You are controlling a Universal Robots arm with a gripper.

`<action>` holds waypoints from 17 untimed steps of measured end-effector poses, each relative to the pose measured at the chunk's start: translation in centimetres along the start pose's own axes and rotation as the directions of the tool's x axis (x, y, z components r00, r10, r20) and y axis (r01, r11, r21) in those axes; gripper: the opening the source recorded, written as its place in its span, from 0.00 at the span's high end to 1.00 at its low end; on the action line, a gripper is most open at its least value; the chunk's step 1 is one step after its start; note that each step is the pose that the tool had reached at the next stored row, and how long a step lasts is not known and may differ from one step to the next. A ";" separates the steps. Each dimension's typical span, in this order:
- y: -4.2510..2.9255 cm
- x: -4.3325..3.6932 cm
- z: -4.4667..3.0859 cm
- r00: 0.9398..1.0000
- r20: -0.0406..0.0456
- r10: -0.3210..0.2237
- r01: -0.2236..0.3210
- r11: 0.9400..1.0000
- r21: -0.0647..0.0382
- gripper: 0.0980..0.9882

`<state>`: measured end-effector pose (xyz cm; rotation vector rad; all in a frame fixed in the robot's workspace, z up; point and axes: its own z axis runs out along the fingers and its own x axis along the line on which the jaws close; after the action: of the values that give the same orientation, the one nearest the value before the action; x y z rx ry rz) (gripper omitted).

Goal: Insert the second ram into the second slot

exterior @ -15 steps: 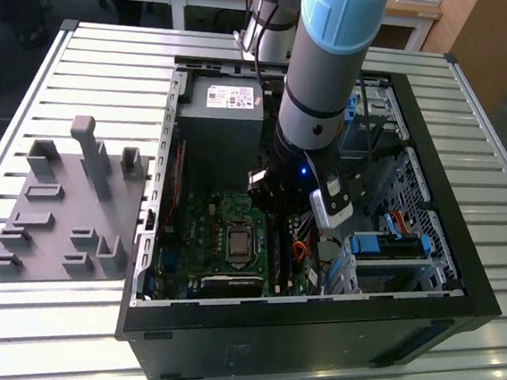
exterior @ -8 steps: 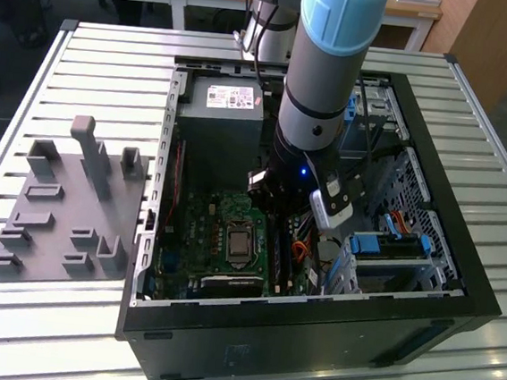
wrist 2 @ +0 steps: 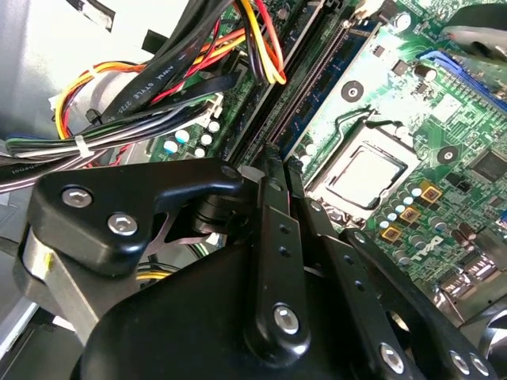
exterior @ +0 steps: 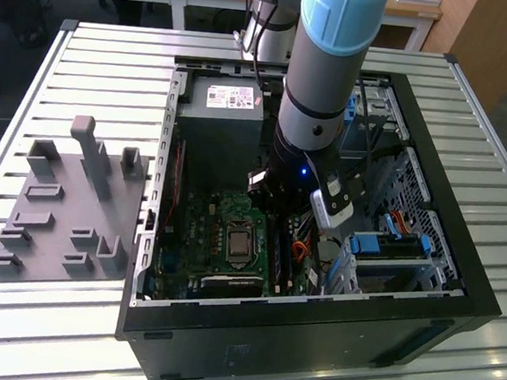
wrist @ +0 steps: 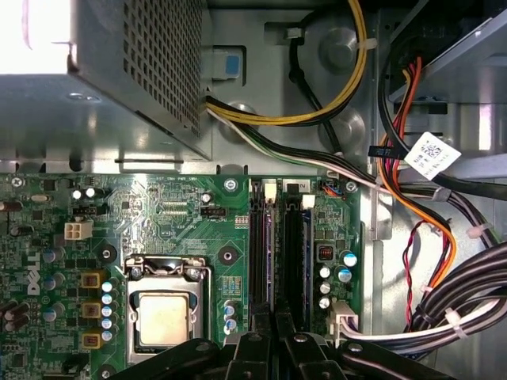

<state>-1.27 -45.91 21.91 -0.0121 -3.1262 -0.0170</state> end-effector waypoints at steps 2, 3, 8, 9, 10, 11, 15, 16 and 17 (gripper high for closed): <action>0.00 0.00 0.11 1.000 0.000 0.000 0.000 1.000 0.000 0.96; 0.00 0.00 0.16 1.000 0.000 0.000 0.000 1.000 0.000 0.96; 0.00 0.01 0.19 1.000 0.000 0.000 0.000 1.000 -0.001 0.96; 0.00 0.01 0.20 1.000 0.000 0.000 0.000 1.000 -0.001 0.96; 0.00 0.01 0.20 1.000 0.000 0.000 0.000 1.000 -0.001 0.96; -0.01 0.01 0.20 1.000 0.000 0.000 0.000 1.000 -0.001 0.96; -0.01 0.01 0.24 1.000 0.000 0.000 0.000 1.000 -0.001 0.96; -0.01 0.01 0.26 1.000 0.000 0.000 0.000 1.000 -0.001 0.96; -0.01 0.01 0.27 1.000 0.000 0.000 0.000 1.000 -0.001 0.96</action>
<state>-1.28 -45.91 21.64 -0.0121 -3.1262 -0.0192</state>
